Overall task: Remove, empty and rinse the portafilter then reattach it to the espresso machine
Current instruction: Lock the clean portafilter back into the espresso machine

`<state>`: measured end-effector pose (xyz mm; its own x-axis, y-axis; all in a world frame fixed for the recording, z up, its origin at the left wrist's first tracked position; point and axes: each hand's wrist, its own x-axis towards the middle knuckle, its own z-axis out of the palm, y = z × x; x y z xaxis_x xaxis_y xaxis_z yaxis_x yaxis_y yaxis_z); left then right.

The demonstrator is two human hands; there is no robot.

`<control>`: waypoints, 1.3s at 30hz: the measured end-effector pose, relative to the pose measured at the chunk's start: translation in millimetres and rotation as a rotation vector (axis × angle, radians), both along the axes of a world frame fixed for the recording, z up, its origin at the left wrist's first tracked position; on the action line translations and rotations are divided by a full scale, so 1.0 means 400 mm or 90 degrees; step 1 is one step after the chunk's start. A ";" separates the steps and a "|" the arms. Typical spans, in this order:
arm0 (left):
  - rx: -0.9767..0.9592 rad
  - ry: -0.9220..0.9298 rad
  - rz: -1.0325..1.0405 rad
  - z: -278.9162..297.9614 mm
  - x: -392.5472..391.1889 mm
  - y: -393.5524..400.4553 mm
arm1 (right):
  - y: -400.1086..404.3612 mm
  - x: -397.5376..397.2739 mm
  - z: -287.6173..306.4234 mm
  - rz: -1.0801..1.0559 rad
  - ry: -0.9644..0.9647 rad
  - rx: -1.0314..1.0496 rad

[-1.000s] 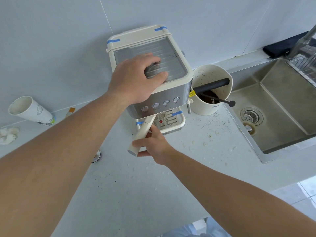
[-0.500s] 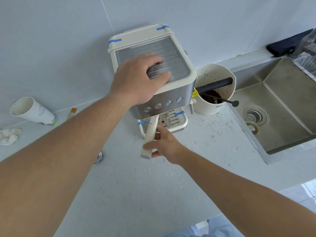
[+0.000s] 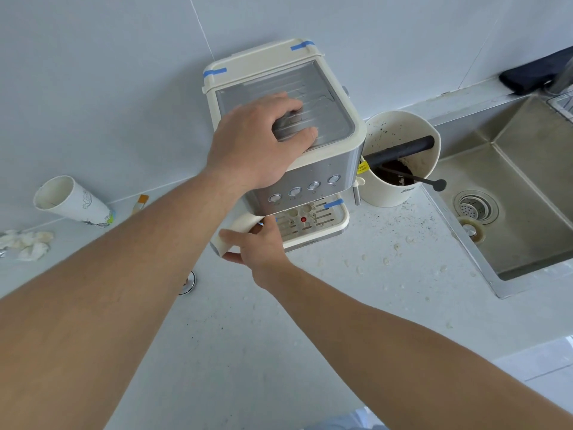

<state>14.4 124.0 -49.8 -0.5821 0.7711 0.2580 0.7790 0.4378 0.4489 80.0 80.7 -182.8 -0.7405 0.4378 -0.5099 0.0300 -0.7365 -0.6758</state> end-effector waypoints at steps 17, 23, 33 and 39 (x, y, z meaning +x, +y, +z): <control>0.005 0.000 0.005 0.003 0.001 -0.001 | 0.017 0.096 -0.016 0.034 0.048 -0.020; -0.004 0.013 -0.011 0.003 0.003 -0.003 | 0.058 0.178 -0.004 0.070 0.020 -0.038; -0.029 0.016 -0.041 0.002 0.001 -0.008 | 0.099 0.181 0.007 0.154 -0.118 0.120; -0.047 0.015 -0.039 0.003 -0.005 -0.012 | 0.201 0.239 0.024 0.320 -0.071 0.092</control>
